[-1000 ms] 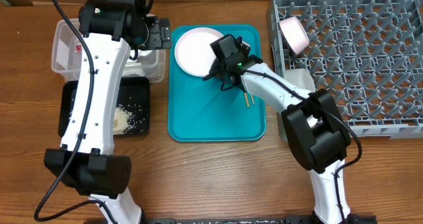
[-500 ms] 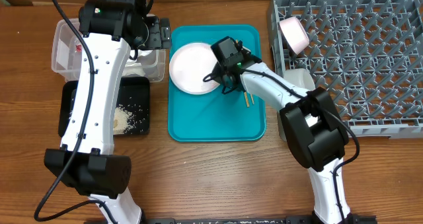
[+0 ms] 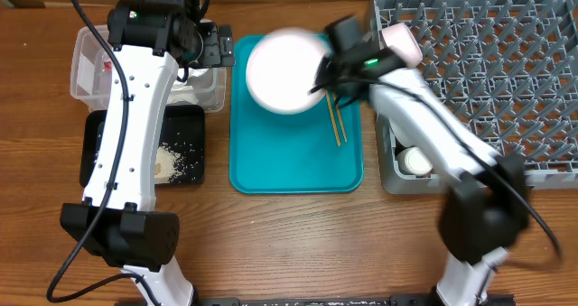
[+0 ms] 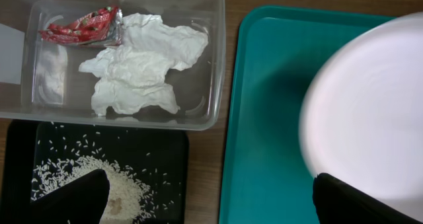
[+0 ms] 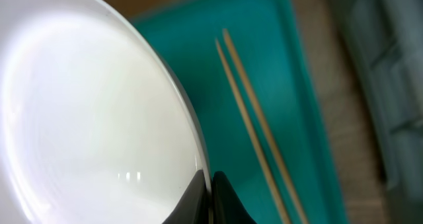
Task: Sort waste into correct bins and load items into the dishwasher
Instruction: 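Lift the white plate and stand it upright in the rack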
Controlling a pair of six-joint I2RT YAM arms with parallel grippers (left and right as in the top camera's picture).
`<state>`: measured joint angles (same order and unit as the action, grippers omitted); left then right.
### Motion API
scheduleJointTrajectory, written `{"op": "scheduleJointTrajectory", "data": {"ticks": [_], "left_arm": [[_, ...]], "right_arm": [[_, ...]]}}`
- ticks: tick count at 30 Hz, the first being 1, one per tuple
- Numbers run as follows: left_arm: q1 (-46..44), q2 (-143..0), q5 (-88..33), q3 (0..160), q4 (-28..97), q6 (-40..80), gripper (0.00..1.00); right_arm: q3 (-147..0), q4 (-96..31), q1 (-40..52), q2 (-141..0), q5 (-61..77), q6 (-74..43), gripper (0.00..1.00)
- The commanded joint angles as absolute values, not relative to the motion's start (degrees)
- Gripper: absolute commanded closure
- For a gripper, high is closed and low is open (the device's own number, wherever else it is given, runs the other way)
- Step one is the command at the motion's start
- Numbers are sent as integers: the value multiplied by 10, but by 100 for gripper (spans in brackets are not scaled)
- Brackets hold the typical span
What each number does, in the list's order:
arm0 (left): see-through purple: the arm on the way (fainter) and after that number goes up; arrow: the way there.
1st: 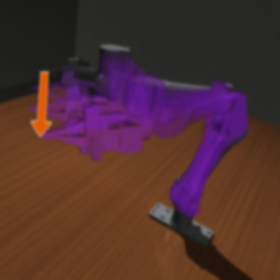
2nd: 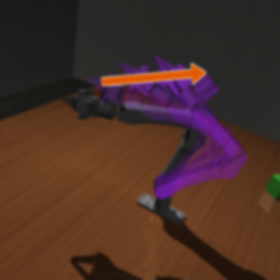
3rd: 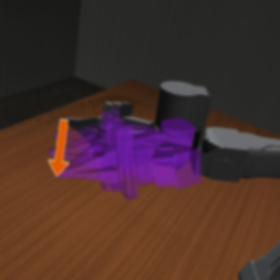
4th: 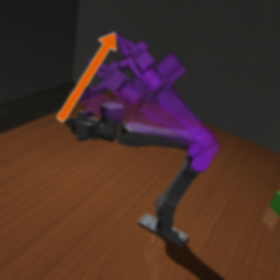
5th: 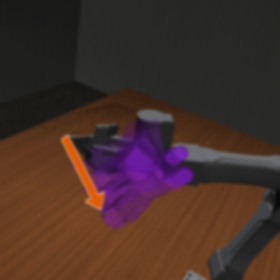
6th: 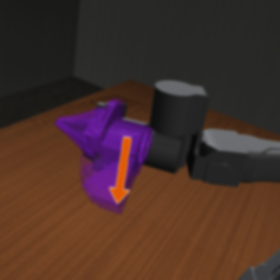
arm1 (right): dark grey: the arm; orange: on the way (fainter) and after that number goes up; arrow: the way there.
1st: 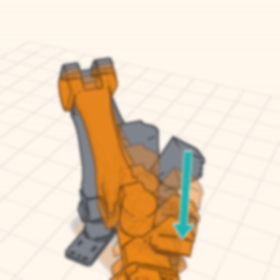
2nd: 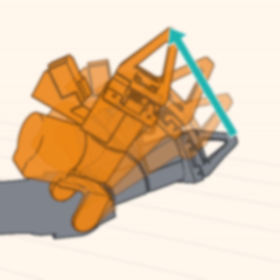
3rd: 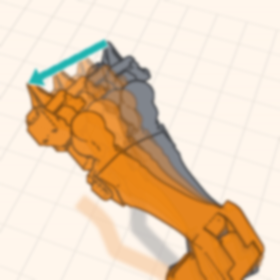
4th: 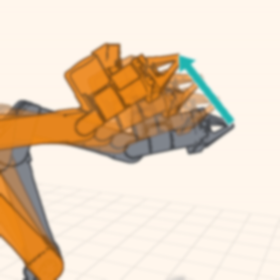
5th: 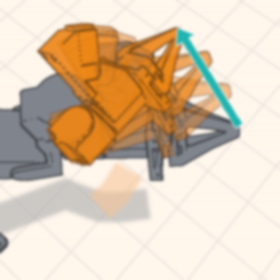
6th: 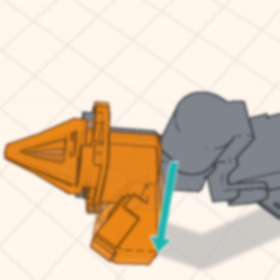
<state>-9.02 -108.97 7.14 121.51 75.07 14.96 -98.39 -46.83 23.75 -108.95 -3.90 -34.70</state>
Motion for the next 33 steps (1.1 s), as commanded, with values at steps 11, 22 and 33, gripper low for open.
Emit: {"op": "scheduleJointTrajectory", "data": {"ticks": [11,22,33], "left_arm": [[-91,-1079,76,1223,750,159,0],[-91,-1079,76,1223,750,159,0],[-91,-1079,76,1223,750,159,0]], "right_arm": [[-1017,-473,107,-904,-350,-54,96],[-1016,-437,2,-915,-353,66,96],[-1016,-385,-4,-1039,-430,152,96]]}}
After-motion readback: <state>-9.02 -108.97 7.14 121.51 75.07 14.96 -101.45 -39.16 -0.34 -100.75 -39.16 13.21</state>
